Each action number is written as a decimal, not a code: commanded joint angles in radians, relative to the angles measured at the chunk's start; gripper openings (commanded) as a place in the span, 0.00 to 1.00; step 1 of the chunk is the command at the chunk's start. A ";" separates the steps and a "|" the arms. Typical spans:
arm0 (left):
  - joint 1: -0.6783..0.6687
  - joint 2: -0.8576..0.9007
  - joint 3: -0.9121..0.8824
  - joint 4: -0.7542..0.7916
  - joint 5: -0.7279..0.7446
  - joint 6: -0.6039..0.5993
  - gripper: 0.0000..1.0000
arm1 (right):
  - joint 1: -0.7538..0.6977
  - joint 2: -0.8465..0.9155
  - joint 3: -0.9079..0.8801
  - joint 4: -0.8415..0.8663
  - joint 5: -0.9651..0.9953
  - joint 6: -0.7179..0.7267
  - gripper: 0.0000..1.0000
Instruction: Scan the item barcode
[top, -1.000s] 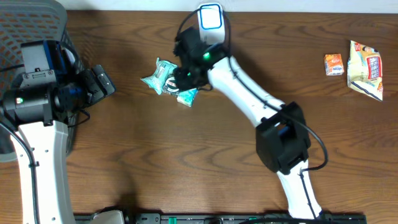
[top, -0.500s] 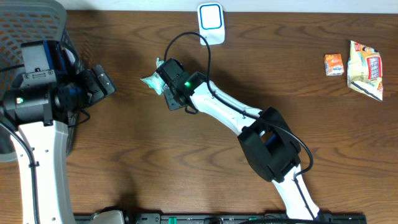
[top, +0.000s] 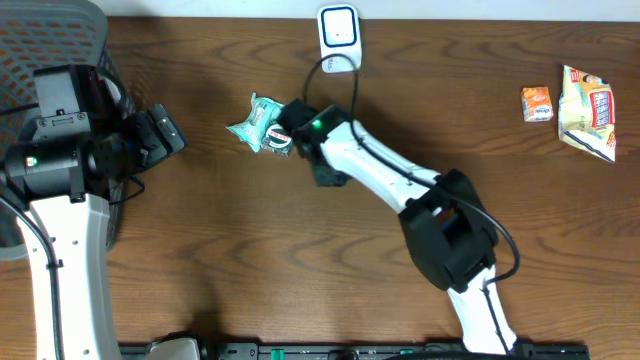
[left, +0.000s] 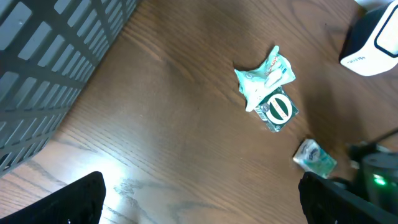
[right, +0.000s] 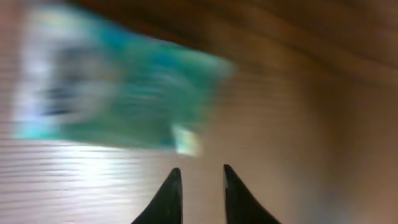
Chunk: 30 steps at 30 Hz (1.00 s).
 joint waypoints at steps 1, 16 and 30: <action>0.004 0.002 0.022 -0.003 0.006 -0.002 0.98 | -0.039 -0.098 -0.001 -0.039 0.152 0.087 0.18; 0.004 0.002 0.022 -0.003 0.006 -0.001 0.98 | -0.071 -0.120 -0.059 0.047 -0.356 -0.144 0.06; 0.004 0.002 0.022 -0.003 0.006 -0.001 0.98 | -0.101 -0.092 -0.207 0.257 -0.356 -0.116 0.01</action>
